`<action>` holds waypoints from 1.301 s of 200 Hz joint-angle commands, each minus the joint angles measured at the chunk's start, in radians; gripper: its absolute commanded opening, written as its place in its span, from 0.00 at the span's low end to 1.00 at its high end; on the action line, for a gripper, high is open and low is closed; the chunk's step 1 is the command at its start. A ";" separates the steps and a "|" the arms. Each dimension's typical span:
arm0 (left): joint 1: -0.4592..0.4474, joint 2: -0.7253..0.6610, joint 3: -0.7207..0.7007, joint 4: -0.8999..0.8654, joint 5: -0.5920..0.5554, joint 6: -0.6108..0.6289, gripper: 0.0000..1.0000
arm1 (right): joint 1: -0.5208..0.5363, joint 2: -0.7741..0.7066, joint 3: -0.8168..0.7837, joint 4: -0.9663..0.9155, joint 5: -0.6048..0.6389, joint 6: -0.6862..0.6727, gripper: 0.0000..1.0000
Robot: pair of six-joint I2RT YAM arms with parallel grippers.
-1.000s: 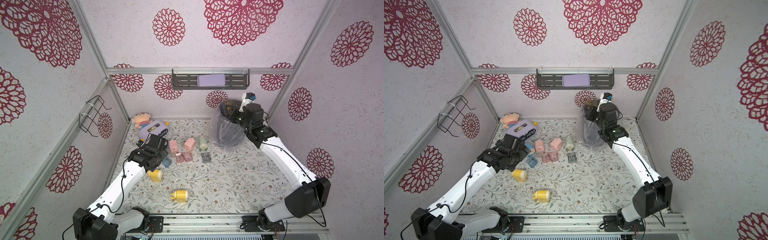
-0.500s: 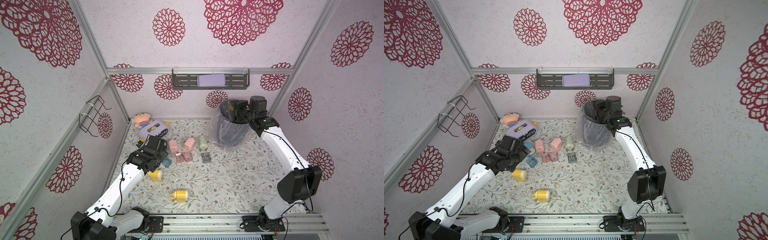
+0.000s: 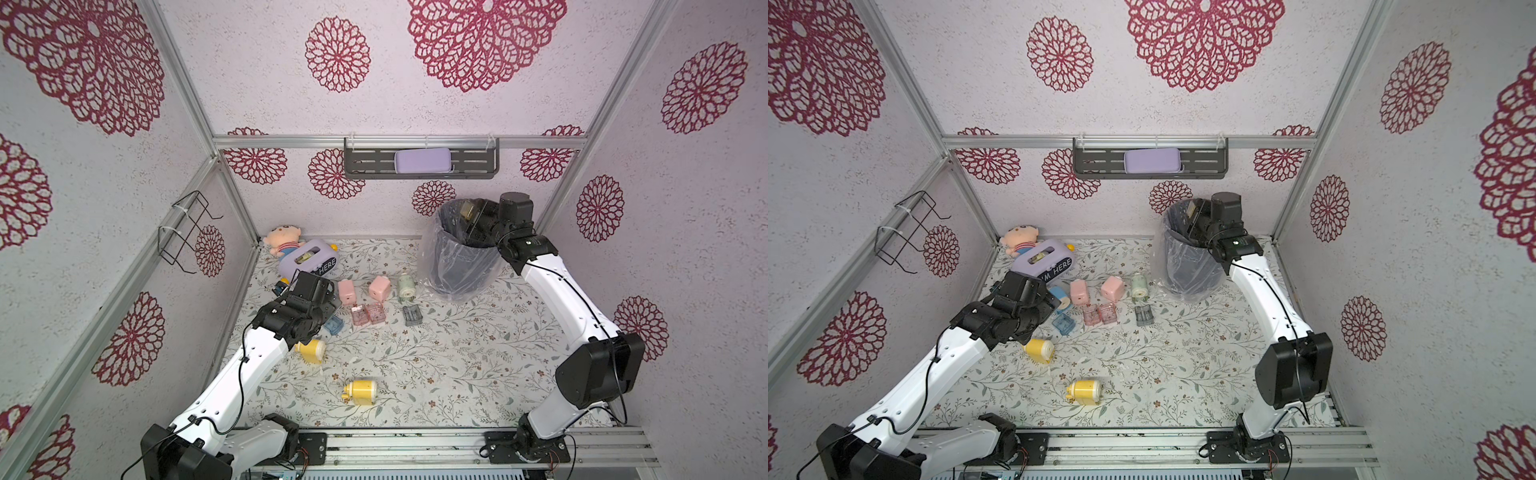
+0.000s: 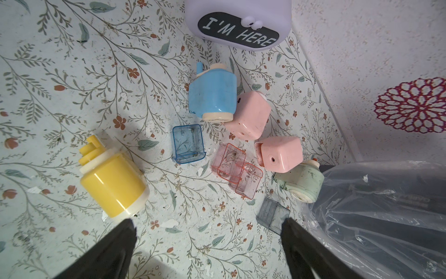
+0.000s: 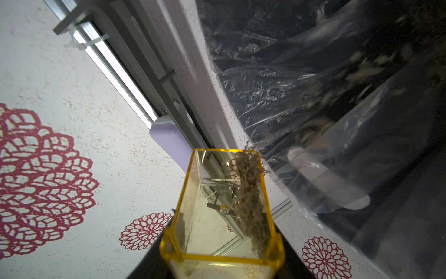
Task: Take out the pencil sharpener tray and clean the shavings
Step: Pour the shavings into the trash bin.
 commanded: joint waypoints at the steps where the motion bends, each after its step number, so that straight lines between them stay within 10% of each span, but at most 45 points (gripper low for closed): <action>1: -0.009 0.009 0.005 0.013 0.003 0.000 0.97 | 0.004 -0.056 -0.016 0.060 0.040 0.085 0.34; 61: -0.009 0.001 -0.020 0.013 0.001 -0.010 0.97 | 0.004 -0.103 -0.247 0.221 0.014 0.124 0.33; 260: -0.009 -0.006 -0.007 -0.002 -0.017 -0.022 0.97 | 0.008 -0.138 -0.210 0.196 0.030 -0.002 0.33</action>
